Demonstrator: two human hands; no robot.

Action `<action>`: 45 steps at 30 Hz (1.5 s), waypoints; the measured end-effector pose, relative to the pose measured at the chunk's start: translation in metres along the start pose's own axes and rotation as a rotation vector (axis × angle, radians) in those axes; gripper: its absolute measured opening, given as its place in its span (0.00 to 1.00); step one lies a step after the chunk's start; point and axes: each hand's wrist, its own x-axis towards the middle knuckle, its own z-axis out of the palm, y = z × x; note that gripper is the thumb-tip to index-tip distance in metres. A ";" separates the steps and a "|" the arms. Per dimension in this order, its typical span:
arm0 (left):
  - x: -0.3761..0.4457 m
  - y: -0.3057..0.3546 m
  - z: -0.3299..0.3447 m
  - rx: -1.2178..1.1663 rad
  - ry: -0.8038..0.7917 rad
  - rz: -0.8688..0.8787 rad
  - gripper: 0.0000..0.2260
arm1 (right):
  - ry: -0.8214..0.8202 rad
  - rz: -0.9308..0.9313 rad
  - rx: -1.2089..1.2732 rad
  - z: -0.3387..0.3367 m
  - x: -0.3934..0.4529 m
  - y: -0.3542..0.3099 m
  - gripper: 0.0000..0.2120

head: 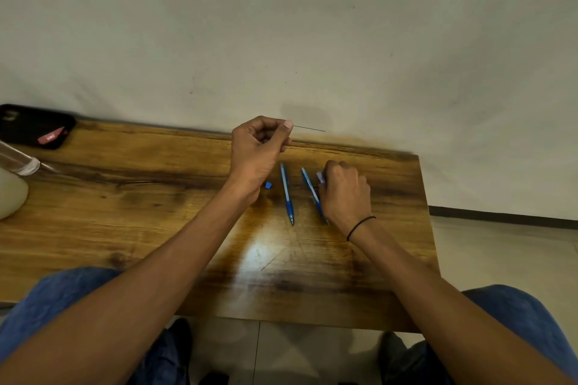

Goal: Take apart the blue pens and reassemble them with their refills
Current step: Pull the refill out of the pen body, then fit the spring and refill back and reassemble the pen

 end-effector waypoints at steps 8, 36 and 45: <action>0.001 0.001 -0.001 0.001 0.002 0.006 0.03 | 0.041 -0.025 0.058 -0.002 0.001 -0.002 0.06; 0.028 0.026 -0.040 0.392 0.011 0.368 0.06 | 0.038 -0.099 0.542 -0.007 0.004 -0.008 0.16; 0.011 0.018 -0.012 0.067 -0.061 0.203 0.05 | 0.094 -0.192 0.792 -0.007 0.002 -0.014 0.02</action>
